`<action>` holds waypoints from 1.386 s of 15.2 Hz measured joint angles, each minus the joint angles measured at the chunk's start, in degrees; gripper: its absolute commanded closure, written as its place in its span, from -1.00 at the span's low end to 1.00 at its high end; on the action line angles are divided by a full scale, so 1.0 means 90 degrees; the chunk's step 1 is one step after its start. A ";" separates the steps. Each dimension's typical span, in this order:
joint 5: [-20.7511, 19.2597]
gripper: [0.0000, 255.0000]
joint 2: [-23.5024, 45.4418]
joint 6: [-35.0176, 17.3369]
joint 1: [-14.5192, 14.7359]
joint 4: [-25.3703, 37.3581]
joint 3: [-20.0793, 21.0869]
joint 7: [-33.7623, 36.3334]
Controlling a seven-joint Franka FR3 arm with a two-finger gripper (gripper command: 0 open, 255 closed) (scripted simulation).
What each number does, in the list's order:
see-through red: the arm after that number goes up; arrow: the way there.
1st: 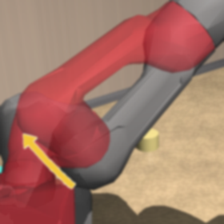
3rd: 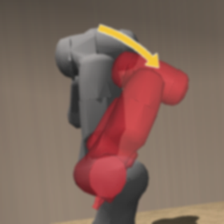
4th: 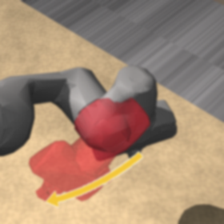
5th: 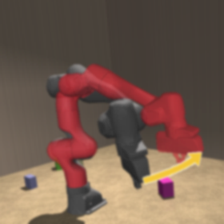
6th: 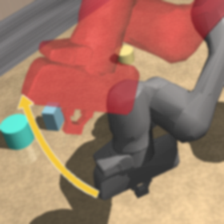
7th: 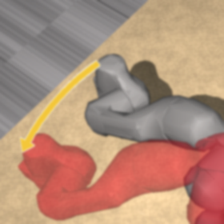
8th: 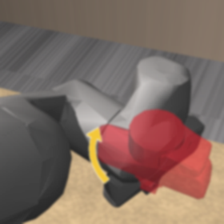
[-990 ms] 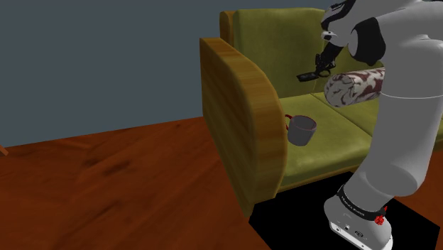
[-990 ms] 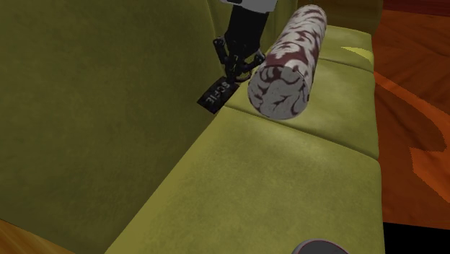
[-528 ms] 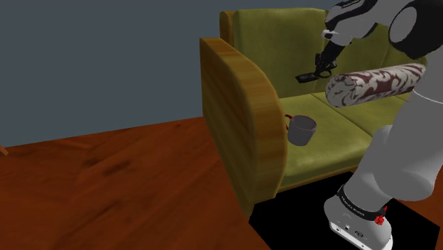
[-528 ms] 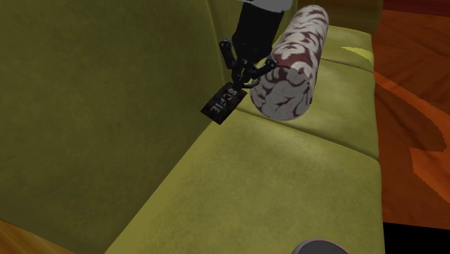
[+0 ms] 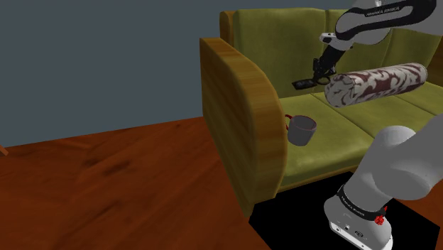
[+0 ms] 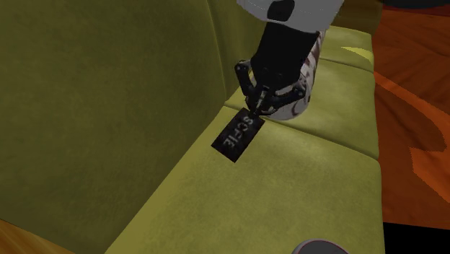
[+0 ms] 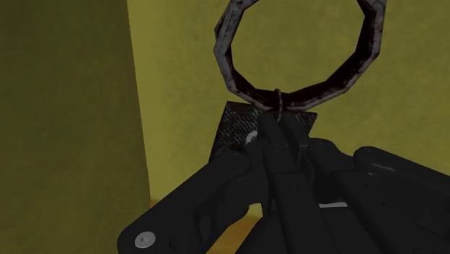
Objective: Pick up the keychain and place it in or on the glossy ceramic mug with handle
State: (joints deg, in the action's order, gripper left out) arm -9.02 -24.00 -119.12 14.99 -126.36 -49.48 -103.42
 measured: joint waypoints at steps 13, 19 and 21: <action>-0.0621 1.00 -0.2775 0.0542 -0.1053 -0.2442 0.2514 0.2128; -0.0335 1.00 -0.3760 0.0843 -0.1074 -0.3220 0.3385 0.2873; -0.0334 1.00 -0.3802 0.0718 -0.1077 -0.3397 0.3417 0.2933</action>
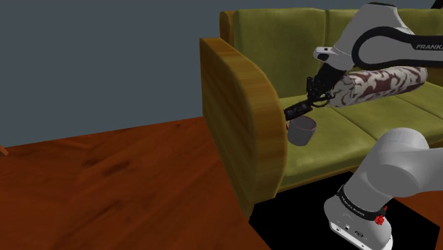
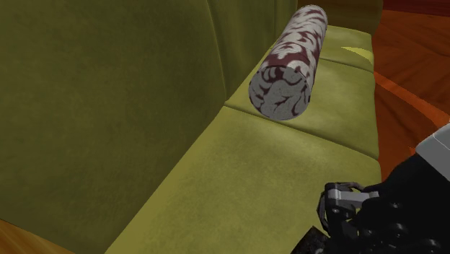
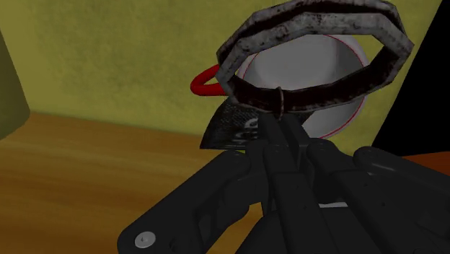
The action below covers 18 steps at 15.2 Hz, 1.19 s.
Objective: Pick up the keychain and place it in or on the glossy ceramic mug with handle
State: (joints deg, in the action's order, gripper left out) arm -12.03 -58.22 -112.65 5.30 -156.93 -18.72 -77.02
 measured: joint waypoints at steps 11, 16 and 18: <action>-0.0257 1.00 0.0073 -0.1040 -0.0159 -0.0896 -0.0241 -0.0020; -0.0297 1.00 0.0071 -0.1147 -0.0196 -0.0925 -0.0283 -0.0045; -0.0281 1.00 0.0095 -0.1158 -0.0171 -0.0907 -0.0259 -0.0016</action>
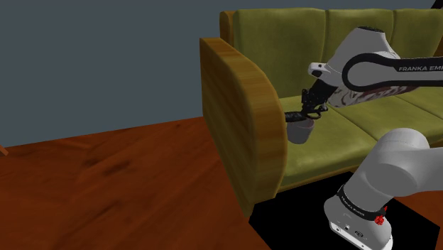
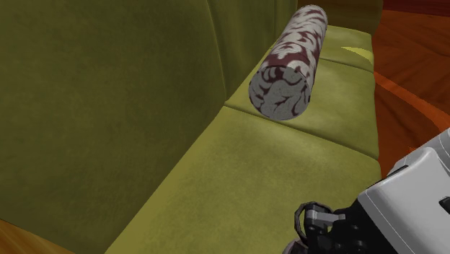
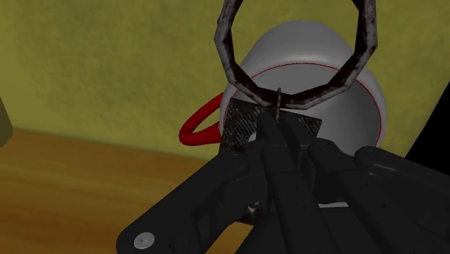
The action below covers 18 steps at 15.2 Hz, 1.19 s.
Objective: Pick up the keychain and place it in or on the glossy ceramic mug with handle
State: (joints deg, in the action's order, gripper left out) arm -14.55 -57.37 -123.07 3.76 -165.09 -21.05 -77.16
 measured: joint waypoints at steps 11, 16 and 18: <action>0.0170 -1.00 -0.0342 0.0821 -0.0020 0.0358 0.0180 -0.0056; 0.0210 -1.00 -0.0390 0.1050 -0.0010 0.0492 0.0220 -0.0063; 0.0210 -1.00 -0.0392 0.1057 -0.0010 0.0494 0.0220 -0.0064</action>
